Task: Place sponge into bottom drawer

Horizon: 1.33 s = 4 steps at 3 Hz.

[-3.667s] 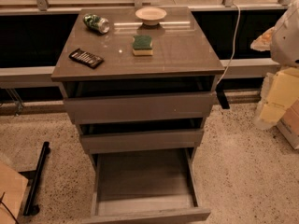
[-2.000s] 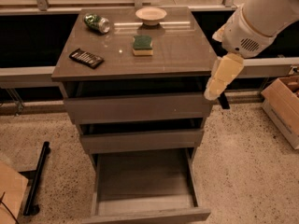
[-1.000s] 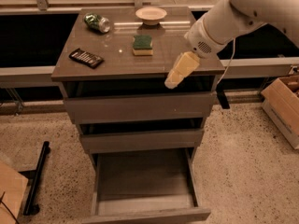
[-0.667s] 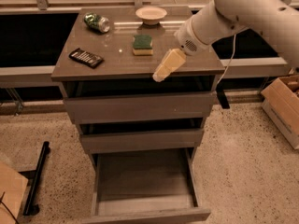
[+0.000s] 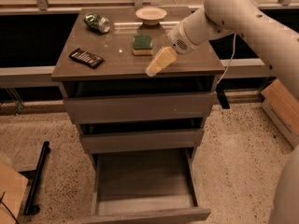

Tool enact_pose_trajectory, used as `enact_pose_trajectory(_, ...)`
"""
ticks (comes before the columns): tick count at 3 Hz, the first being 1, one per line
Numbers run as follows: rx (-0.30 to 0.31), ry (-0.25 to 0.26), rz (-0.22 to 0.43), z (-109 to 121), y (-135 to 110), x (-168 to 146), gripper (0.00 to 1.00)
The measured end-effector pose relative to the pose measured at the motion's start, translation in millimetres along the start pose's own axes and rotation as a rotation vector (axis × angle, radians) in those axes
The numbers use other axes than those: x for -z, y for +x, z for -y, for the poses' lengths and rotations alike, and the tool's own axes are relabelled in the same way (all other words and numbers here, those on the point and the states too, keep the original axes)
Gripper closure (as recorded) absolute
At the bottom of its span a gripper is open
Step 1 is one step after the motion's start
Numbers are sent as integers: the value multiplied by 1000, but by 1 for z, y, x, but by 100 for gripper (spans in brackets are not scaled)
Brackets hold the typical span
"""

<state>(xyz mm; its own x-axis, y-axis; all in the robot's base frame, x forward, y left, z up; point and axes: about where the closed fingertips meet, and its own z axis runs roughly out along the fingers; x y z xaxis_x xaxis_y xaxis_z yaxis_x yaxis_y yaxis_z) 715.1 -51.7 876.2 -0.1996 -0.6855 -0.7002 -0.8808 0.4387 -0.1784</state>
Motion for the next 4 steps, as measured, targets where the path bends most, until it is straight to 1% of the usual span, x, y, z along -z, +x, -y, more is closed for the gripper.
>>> enact_pose_trajectory(1, -44, 12, 21, -2, 1, -4, 0)
enact_pose_trajectory(2, -127, 34, 96, -7, -9, -31, 0)
enact_pose_trajectory(3, -182, 88, 161, 9, -21, -61, 0)
enact_pose_trajectory(4, -223, 141, 215, 27, -30, -78, 0)
